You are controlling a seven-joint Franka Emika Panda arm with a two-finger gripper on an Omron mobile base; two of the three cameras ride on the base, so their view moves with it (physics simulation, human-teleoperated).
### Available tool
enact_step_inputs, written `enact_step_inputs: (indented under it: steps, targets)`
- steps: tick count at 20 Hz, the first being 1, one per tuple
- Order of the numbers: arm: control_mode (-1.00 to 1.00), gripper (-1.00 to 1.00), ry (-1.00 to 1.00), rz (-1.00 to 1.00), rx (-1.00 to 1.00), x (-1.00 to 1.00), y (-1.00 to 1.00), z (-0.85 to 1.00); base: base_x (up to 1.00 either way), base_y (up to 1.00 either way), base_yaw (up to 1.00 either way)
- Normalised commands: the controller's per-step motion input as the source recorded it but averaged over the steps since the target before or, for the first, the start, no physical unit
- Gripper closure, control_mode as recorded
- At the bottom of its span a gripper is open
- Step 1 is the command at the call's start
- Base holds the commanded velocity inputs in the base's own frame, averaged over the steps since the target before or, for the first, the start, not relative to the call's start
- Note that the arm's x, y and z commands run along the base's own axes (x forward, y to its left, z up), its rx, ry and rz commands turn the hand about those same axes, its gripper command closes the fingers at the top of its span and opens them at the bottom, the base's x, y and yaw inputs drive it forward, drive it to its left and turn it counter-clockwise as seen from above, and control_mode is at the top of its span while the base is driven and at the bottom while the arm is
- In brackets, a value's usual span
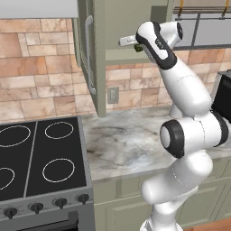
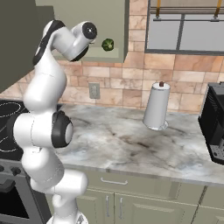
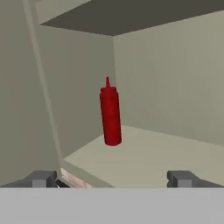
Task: The dining table condiment station is running low on ketchup. Refill the condiment station by opening the cabinet and taking the ketchup from the cabinet and placing it on the dining table.
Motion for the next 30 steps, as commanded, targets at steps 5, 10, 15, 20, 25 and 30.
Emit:
enact_step_inputs:
  steps: [5,10,15,20,25,30]
  targets:
    - [-1.00,-1.00,0.00,0.00,-0.02,0.39,-0.07,0.06,0.00,0.00,0.00]
    - [-1.00,-1.00,-0.17,0.00,-0.15,0.36,0.00,0.15,0.00,0.00,0.00]
    - [-1.00,-1.00,-0.05,0.01,-0.11,0.40,0.01,-0.01,0.00,0.00,0.00]
    - [-1.00,-1.00,0.00,0.02,-0.05,0.47,0.15,-0.08,0.00,0.00,0.00]
    - [-1.00,-1.00,0.00,0.00,-0.01,0.30,0.52,-0.01,0.00,0.00,0.00]
    - [-1.00,-1.00,0.00,0.02,0.00,0.06,0.63,0.00,0.00,0.00,0.00]
